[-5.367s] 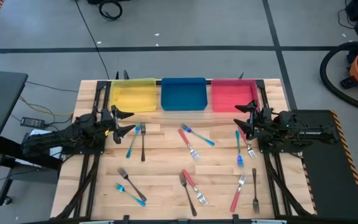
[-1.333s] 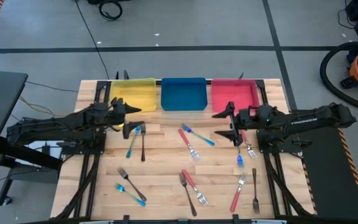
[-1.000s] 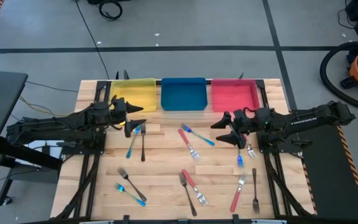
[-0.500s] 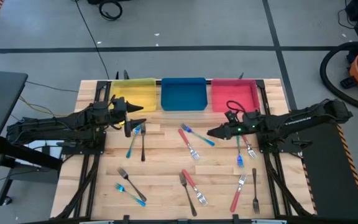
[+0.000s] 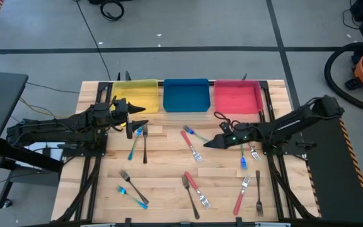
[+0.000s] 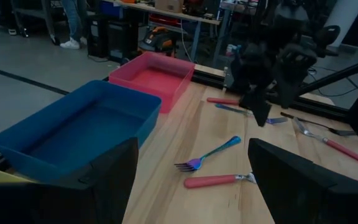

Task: Sort silverware by color (type)
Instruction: Put the top left pink fork into the red bin

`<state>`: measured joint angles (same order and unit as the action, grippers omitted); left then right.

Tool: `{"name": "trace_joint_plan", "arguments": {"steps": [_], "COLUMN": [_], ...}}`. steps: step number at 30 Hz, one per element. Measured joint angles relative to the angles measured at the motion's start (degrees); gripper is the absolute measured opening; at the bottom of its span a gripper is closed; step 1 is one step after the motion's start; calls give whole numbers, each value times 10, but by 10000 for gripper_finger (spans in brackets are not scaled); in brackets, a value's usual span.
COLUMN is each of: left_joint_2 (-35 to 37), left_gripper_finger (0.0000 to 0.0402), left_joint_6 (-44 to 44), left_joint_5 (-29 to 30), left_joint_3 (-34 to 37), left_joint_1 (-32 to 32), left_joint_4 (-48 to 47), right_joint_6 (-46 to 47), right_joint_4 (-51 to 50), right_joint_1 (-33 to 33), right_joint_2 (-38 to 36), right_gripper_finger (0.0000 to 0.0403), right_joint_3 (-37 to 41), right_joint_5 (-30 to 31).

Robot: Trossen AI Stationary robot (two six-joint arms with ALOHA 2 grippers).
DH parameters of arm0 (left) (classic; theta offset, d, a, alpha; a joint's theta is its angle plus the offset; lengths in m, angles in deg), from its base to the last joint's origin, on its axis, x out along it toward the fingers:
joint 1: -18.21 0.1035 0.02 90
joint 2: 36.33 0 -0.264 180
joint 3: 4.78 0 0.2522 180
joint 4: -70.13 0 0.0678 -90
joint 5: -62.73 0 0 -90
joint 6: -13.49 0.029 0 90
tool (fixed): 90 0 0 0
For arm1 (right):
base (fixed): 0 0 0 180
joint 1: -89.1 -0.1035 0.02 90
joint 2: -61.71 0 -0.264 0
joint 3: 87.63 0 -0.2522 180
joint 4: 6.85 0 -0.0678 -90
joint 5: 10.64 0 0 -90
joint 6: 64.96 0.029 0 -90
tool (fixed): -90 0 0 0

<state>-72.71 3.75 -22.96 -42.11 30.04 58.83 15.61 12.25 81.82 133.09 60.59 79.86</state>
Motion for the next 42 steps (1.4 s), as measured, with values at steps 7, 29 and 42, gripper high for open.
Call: {"name": "trace_joint_plan", "arguments": {"steps": [7,29,42], "left_joint_2": [0,0,0], "left_gripper_finger": [306,306,306], "left_joint_6": [-1,0,0], "left_joint_5": [0,0,0], "left_joint_3": [0,0,0], "left_joint_1": [0,0,0], "left_joint_4": [0,0,-1], "right_joint_6": [91,80,86], "right_joint_4": [51,39,-8], "right_joint_1": [-31,-18,-13], "right_joint_2": [76,176,175], "right_gripper_finger": [334,334,334], "right_joint_3": [0,-63,-63], "right_joint_5": [12,-52,-78]}}
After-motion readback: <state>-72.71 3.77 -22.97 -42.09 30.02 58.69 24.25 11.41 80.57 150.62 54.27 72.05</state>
